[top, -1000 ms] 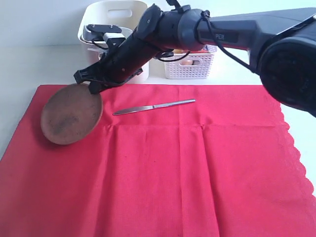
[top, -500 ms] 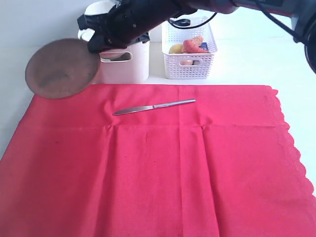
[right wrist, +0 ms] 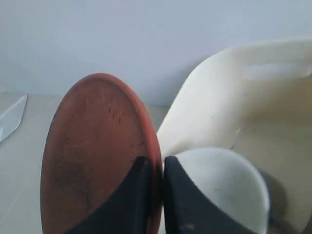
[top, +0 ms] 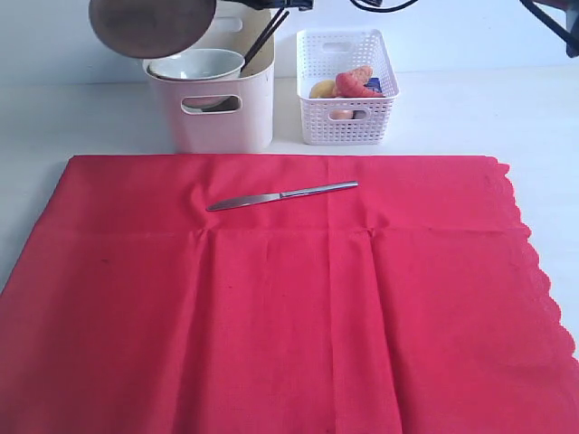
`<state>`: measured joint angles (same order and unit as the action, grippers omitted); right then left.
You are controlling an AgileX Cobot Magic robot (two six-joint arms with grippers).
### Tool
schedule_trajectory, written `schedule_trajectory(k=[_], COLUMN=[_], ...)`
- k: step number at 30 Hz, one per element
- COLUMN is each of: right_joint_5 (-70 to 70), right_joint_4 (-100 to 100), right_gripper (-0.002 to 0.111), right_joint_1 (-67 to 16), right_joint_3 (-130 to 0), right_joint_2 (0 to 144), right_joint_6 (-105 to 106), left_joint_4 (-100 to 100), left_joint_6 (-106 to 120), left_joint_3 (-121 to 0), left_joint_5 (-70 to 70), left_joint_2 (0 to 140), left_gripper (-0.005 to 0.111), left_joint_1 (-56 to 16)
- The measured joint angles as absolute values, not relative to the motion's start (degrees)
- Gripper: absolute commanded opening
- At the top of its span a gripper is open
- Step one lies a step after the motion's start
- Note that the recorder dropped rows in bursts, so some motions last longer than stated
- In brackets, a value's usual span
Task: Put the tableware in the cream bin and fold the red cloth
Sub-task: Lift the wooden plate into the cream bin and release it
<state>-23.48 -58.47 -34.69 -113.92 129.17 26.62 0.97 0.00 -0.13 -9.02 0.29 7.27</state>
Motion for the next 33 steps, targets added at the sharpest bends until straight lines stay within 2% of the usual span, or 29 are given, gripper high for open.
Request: schedule_trajectory(k=[8, 19, 22, 30, 33], right_joint_5=[-11.32, -9.69, -9.16, -8.23, -8.23], right_joint_4=[-58.85, -58.98, -58.98, -59.41, -59.41], right_gripper=[0.000, 0.001, 0.011, 0.052, 0.057], right_joint_1=[-33.11, -33.09, -33.09, -33.09, -33.09], right_joint_3=[-113.92, -113.92, -113.92, -113.92, -113.92], right_joint_2=[130.12, 134.87, 134.87, 134.87, 134.87], right_joint_6=[25.74, 24.51, 24.40, 24.18, 24.18], left_joint_4=[0.97, 0.97, 0.97, 0.97, 0.97], left_joint_6=[0.00, 0.00, 0.00, 0.00, 0.00], left_joint_3=[-0.13, -0.13, -0.13, -0.13, -0.13], left_joint_5=[-9.02, -9.02, -9.02, -9.02, -9.02], left_joint_2=[0.29, 0.29, 0.29, 0.29, 0.29], left_gripper=[0.001, 0.001, 0.001, 0.001, 0.001], left_joint_1=[7.27, 7.27, 7.27, 7.27, 7.27])
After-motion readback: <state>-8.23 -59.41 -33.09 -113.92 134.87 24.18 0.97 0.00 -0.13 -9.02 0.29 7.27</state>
